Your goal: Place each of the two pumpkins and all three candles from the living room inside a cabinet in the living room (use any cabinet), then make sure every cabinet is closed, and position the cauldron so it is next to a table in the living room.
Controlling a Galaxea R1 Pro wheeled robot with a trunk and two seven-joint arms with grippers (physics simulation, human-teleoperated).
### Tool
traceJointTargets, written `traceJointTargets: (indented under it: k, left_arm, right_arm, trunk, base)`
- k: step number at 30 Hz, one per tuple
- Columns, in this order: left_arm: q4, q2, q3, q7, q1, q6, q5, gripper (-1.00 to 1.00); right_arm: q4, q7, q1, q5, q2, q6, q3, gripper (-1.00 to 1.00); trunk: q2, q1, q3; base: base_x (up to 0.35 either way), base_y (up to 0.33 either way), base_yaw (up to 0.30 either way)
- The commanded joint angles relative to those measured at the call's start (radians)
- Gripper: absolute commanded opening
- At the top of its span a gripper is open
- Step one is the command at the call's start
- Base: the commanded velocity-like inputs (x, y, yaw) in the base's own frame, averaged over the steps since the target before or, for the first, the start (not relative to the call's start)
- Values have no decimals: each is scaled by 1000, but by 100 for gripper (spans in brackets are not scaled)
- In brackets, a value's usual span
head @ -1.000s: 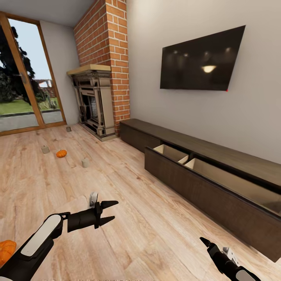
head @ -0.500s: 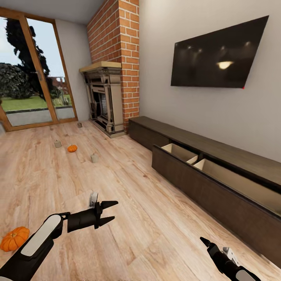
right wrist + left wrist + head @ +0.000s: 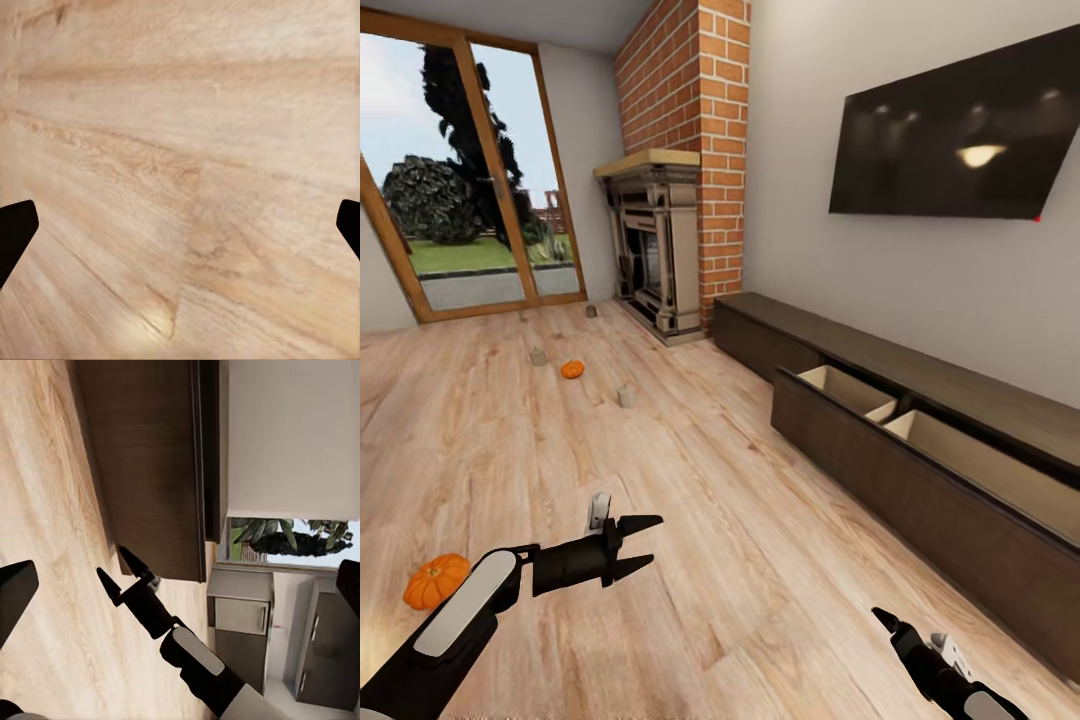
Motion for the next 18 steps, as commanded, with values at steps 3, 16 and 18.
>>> traceJointTargets:
  k: [3,16,18]
  left_arm:
    - [1,1,-2,-10,-1,0,-8,100]
    - [1,1,-3,-10,-1,0,-8,100]
    - [1,1,-3,-9,-1,0,-8,100]
  right_arm:
    - [-1,2,0,-3,0,10,-8,100]
    - [-1,0,0,-2,1,9,-8,100]
    - [-1,0,0,9,1,10,-8,100]
  trunk:
    - [0,0,-5]
    - [0,0,-21]
    - [0,0,-24]
  base:
    - [56,0,175]
    - [77,0,175]
    - [79,0,175]
